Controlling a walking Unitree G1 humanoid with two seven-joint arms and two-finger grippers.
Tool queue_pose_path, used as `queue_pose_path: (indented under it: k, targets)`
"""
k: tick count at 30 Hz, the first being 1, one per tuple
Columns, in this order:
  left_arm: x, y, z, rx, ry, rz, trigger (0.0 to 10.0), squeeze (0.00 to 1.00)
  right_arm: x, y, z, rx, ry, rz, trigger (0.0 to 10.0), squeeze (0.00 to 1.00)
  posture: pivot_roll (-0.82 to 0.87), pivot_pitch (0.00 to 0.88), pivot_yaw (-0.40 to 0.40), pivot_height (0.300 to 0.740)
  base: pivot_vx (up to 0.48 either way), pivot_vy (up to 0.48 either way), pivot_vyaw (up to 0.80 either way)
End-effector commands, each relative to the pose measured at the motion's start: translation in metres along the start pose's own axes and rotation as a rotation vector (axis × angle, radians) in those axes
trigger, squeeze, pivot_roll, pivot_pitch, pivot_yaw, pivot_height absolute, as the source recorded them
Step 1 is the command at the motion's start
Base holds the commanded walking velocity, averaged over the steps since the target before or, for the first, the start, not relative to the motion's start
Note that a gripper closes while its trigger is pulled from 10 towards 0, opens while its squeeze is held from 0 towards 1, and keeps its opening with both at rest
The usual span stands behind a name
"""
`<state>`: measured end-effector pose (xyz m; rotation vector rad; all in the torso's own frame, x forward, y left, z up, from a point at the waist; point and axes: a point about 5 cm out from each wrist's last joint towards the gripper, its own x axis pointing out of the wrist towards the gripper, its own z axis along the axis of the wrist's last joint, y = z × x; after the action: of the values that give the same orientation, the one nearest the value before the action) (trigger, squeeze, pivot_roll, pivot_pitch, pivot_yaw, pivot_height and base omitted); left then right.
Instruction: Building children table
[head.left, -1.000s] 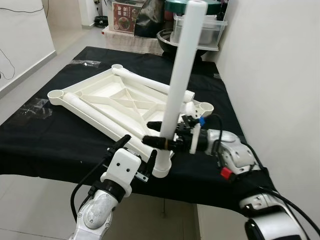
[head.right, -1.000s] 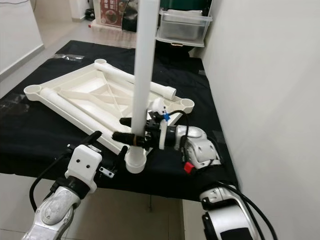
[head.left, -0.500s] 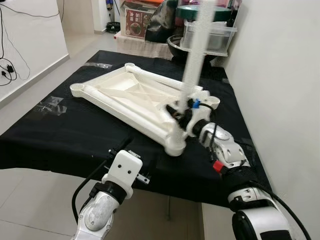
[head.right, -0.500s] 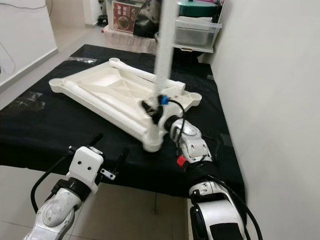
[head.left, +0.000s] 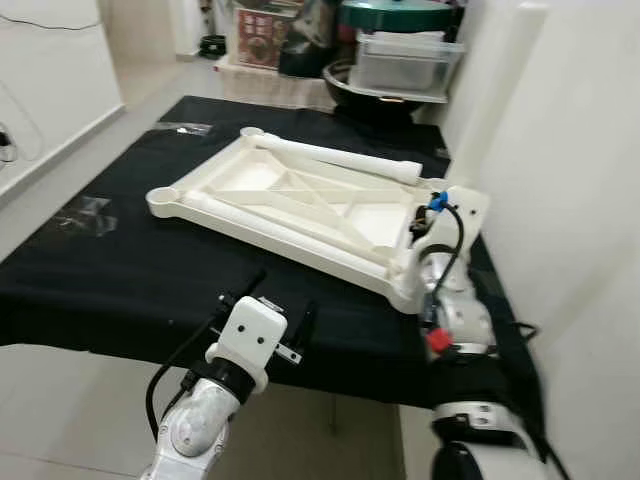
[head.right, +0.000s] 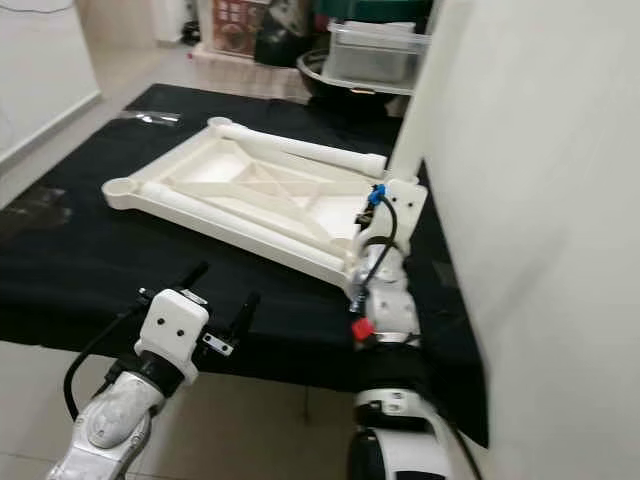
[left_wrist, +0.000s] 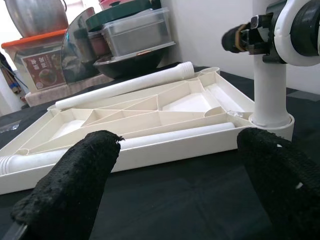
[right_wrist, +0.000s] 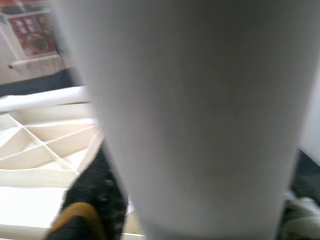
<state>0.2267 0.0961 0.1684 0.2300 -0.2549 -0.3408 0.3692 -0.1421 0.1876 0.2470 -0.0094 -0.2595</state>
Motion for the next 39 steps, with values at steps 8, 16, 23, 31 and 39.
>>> queue_pose_path:
  k: [8,16,23,31,39]
  targets:
    - [0.0,-0.001,-0.004,0.008,0.015,-0.002,10.0,0.0,0.008,0.01,0.017,0.034,-0.089,0.347,10.0,0.0,0.1,0.03,-0.106,0.74,0.0,0.0,0.0]
    - [0.001,0.0,-0.003,0.007,0.01,-0.001,10.0,0.0,-0.007,0.009,0.011,0.008,0.094,1.029,10.0,0.0,0.11,0.032,-0.114,0.74,0.0,0.0,0.0]
    - [-0.001,0.0,-0.003,0.008,0.013,0.004,10.0,0.0,-0.025,0.009,0.004,-0.09,0.219,1.343,10.0,0.0,0.11,0.036,-0.118,0.74,0.0,0.0,0.0]
    - [-0.003,0.0,-0.002,0.008,0.017,0.005,10.0,0.0,-0.027,0.032,-0.002,-0.193,0.225,1.481,0.0,0.0,0.12,0.038,-0.118,0.74,0.0,0.0,0.0]
    - [-0.003,0.001,-0.003,0.011,0.019,0.005,10.0,0.0,-0.012,0.039,-0.002,-0.214,0.16,1.285,0.0,0.0,0.12,0.04,-0.116,0.74,0.0,0.0,0.0]
